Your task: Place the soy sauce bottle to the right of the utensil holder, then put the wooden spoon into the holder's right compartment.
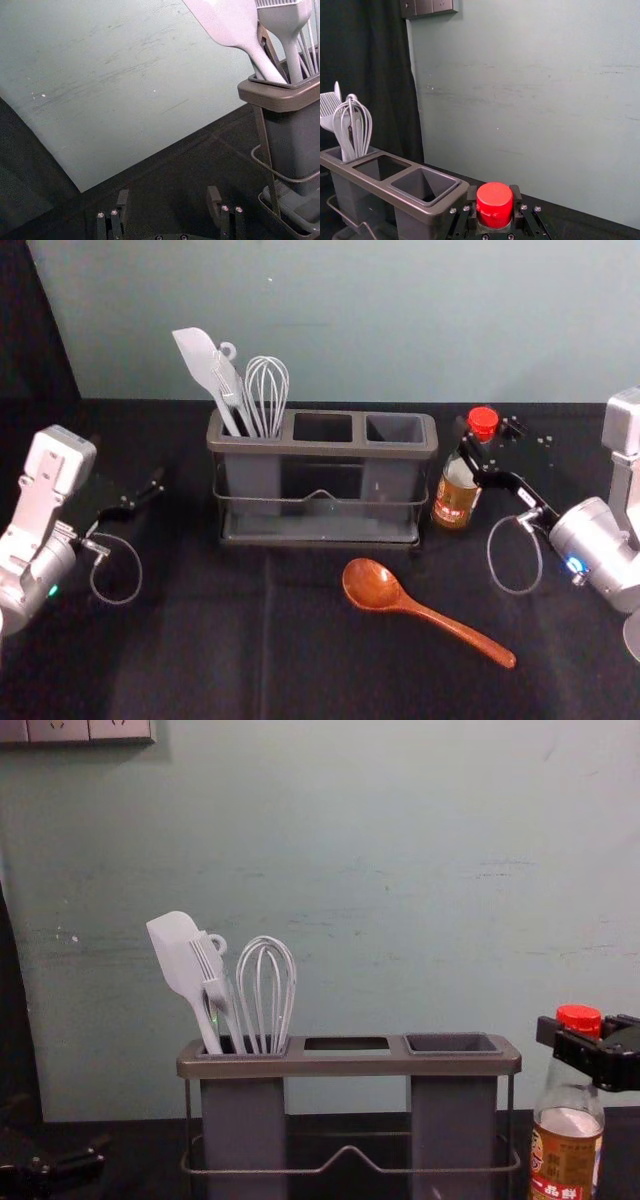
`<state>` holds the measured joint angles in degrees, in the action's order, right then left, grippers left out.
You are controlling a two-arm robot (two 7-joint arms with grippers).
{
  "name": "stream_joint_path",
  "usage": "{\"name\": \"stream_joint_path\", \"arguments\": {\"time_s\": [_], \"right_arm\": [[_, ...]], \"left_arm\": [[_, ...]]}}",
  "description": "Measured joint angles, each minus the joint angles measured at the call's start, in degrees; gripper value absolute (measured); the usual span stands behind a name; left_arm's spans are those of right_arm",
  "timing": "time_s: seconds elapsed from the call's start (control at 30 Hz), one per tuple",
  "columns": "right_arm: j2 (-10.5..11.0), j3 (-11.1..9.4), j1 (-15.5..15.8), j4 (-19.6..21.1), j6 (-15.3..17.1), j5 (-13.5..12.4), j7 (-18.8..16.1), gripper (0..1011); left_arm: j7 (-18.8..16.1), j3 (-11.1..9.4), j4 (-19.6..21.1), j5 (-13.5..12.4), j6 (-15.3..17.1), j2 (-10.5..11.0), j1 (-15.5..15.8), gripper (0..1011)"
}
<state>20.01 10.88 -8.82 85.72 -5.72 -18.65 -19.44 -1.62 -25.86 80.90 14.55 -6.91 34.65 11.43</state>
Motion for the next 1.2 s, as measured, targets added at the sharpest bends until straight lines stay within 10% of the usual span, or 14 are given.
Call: {"name": "stream_joint_path", "arguments": {"time_s": [0.8, 1.2], "right_arm": [[-0.7, 0.4, -0.9, -2.5, -1.0, 0.4, -1.1, 397], [-0.5, -0.1, -0.1, -0.6, -0.9, 0.6, -0.5, 776]], "left_arm": [[0.0, 0.0, 0.0, 0.0, 0.0, 0.0, 0.0, 1000], [0.0, 0.0, 0.0, 0.0, 0.0, 0.0, 0.0, 1000]]}}
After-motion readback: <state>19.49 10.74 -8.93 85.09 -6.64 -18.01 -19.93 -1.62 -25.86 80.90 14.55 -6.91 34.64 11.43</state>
